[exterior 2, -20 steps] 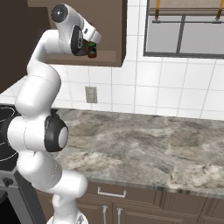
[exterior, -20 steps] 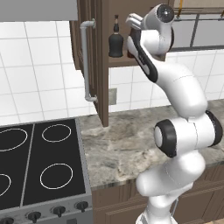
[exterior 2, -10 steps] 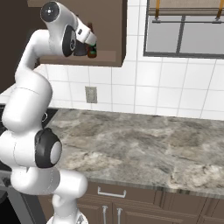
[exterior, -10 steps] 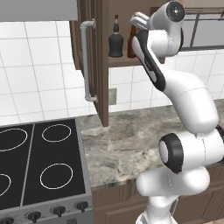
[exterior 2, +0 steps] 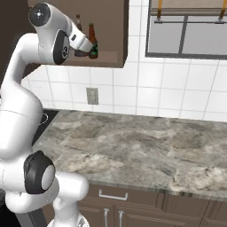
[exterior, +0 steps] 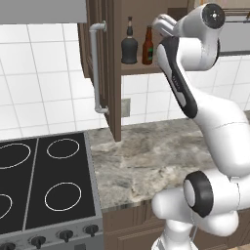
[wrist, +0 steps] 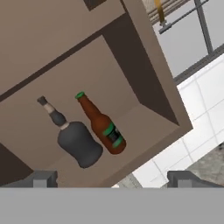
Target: Sort all alcoholic drinks to one cabinet, and non-alcoholic drinks to the other.
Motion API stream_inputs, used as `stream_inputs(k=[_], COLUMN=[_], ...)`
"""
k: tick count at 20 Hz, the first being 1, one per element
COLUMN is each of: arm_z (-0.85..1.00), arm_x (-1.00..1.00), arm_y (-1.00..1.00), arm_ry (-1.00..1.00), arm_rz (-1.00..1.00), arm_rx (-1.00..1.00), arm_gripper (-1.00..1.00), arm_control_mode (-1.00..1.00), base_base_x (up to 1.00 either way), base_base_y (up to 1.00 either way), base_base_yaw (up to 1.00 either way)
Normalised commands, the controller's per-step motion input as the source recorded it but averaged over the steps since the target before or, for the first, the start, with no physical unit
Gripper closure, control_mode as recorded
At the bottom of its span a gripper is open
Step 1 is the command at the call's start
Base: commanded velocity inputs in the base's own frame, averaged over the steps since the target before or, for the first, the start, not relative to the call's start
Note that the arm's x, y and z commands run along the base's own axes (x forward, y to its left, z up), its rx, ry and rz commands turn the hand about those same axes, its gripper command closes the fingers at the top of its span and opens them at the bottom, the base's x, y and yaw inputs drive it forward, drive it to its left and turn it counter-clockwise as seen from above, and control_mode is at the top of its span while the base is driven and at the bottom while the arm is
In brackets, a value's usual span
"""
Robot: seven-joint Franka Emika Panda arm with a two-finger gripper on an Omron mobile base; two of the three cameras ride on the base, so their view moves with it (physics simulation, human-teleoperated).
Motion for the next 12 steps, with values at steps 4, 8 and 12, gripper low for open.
stream_inputs(k=[4, 8, 12], arm_z=[0.0, 0.0, -0.02], arm_x=[-0.57, -0.64, -0.59], arm_y=[0.0, -0.05, -0.12], arm_ry=[-0.02, -0.06, -0.04], arm_rz=[-0.01, 0.0, 0.0], arm_rx=[0.01, 0.0, -0.02], arm_gripper=[-1.0, -1.0, -1.0], arm_control_mode=[-1.0, -1.0, -1.0], base_base_x=[0.0, 0.0, 0.0], base_base_y=[0.0, 0.0, 0.0], base_base_yaw=[0.0, 0.0, 0.0])
